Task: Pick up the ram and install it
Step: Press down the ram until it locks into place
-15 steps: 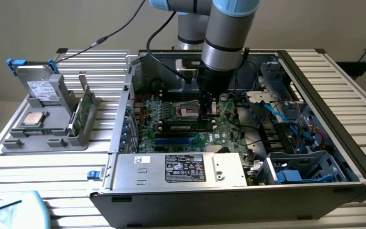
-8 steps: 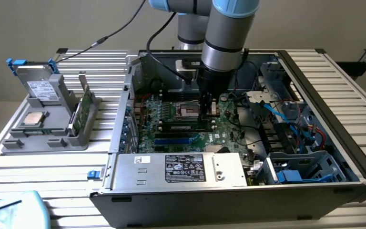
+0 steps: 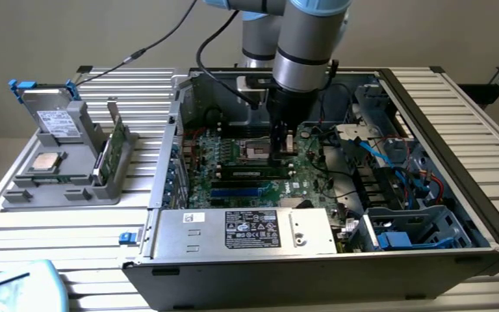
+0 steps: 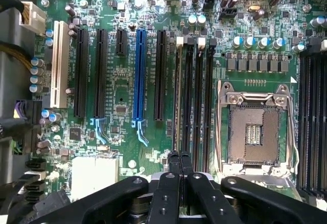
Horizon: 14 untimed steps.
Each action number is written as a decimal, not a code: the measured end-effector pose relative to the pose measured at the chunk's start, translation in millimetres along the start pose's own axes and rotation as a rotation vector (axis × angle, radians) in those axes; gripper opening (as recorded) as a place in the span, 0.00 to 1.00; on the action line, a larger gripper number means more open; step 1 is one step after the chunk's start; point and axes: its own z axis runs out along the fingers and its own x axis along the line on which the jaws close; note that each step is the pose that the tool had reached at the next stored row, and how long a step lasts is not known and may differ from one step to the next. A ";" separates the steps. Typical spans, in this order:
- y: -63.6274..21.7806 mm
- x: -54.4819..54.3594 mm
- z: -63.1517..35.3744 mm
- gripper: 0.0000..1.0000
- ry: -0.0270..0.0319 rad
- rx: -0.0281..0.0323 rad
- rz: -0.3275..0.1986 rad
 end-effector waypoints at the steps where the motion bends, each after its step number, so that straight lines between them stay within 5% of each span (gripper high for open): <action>1: 1.9 0.0 0.1 0.11 0.0001 -0.0001 0.000; 14: 27.2 -0.7 2.5 0.11 0.0004 -0.0002 0.000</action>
